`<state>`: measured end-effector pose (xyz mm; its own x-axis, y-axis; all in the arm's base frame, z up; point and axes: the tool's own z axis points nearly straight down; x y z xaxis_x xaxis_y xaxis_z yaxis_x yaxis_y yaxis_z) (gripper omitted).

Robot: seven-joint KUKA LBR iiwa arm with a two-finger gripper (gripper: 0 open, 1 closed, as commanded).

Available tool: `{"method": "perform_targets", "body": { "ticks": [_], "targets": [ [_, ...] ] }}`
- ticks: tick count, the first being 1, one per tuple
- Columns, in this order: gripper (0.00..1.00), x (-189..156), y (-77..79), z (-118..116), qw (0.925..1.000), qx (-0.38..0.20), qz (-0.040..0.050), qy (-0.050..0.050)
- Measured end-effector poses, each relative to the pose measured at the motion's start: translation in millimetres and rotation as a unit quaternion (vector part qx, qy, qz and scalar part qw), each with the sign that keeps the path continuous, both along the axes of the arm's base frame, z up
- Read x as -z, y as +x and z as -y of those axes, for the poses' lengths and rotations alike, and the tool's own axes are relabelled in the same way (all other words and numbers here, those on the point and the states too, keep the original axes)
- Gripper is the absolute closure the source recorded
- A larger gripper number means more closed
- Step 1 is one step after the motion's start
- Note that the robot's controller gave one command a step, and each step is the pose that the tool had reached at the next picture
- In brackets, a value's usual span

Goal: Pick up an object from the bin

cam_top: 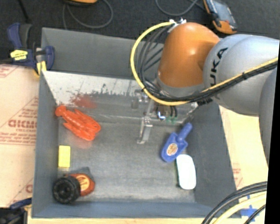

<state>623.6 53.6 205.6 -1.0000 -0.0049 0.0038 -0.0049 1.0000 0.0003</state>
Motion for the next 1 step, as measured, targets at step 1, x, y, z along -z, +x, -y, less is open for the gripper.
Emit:
{"method": "perform_targets", "body": {
  "ticks": [1],
  "targets": [
    [0.0, -5.2, 1.5, -0.1, 1.0, 0.0, 0.0042, 0.001]
  ]
}}
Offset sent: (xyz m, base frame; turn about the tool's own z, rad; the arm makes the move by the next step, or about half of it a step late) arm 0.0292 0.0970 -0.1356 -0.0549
